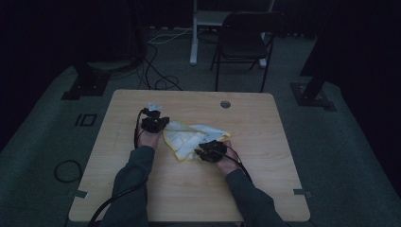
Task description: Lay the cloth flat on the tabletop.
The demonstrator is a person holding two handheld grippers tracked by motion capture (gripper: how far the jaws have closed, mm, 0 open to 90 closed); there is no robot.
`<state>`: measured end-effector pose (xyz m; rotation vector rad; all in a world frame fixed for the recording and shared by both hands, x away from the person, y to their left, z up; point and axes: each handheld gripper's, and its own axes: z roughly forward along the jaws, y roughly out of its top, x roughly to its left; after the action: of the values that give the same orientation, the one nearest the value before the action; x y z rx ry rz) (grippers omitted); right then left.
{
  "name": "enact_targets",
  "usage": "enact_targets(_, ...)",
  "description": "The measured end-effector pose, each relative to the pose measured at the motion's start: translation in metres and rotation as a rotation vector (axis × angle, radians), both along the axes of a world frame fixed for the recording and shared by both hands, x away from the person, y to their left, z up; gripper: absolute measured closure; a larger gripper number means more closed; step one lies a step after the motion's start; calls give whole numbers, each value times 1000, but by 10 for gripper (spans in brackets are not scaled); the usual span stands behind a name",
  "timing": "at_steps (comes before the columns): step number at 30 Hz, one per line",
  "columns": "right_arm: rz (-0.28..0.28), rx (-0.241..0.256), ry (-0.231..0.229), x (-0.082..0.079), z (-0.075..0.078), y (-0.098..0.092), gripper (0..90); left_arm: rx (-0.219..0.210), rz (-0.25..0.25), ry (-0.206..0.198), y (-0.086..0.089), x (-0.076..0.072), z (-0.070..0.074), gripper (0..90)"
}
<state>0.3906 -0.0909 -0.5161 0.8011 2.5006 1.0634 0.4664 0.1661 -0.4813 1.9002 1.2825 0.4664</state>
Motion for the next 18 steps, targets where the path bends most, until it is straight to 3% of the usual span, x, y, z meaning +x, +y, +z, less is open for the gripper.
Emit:
enact_targets(3,12,-6,2,0,-2,6,591,-4,9,9,0,2,-3,884)
enact_targets(6,15,-44,-5,1,-7,16,586,-6,13,16,0,4,-5,884)
enact_targets(7,12,-54,-5,1,-8,19,637,-6,16,18,0,5,-5,884)
enact_targets(8,10,-78,-20,1,-8,21,811,-6,20,19,0,6,-6,884)
enact_targets(10,3,-84,-23,2,-8,21,853,-6,26,21,2,7,-6,884)
enact_targets(12,4,-47,-8,4,-3,14,871,-11,36,24,5,8,-6,885)
enact_targets(18,-19,-20,-4,5,3,-4,871,-22,69,43,17,11,-8,886)
